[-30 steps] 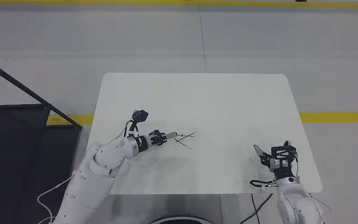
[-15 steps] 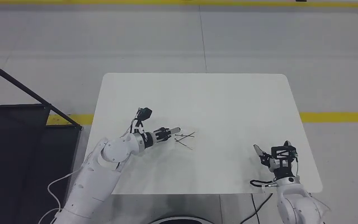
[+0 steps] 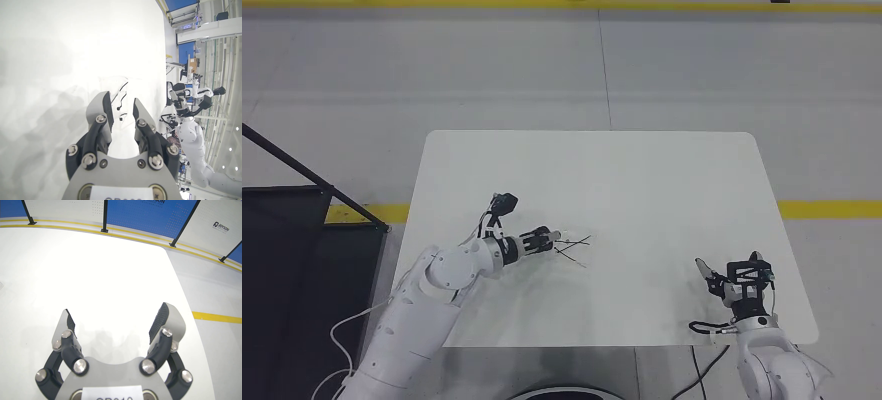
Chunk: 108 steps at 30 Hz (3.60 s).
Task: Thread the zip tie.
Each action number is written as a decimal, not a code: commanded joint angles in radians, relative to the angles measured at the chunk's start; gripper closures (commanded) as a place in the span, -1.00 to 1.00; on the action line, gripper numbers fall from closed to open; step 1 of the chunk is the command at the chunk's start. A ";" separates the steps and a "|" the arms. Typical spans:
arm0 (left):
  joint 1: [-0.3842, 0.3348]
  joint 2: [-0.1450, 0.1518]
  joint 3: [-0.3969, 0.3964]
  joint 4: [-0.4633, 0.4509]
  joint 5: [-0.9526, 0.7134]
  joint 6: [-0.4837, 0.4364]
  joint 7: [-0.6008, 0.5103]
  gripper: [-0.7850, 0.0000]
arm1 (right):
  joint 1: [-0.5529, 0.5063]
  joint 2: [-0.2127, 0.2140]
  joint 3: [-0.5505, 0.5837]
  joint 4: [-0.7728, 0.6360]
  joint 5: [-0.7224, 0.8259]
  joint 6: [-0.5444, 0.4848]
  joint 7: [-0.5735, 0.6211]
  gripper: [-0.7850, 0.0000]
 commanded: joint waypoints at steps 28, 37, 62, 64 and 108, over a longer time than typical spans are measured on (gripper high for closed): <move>-0.035 0.000 0.031 0.048 -0.013 0.001 -0.003 1.00 | 0.000 0.000 0.000 0.000 0.000 0.000 0.000 -1.00; -0.033 0.004 0.022 0.039 -0.021 -0.008 0.003 1.00 | 0.000 0.000 0.000 0.000 0.000 0.000 0.000 -1.00; 0.066 0.043 -0.153 -0.092 -0.165 -0.161 -0.054 1.00 | -0.031 0.001 0.034 -0.034 0.149 -0.155 -0.045 -1.00; 0.073 0.046 -0.159 -0.099 -0.164 -0.193 -0.067 1.00 | -0.050 0.003 0.054 -0.047 0.250 -0.245 -0.027 -1.00; 0.155 0.086 -0.241 -0.099 -0.279 -0.481 -0.118 1.00 | 0.306 0.014 -0.201 0.090 1.046 -0.541 0.737 -1.00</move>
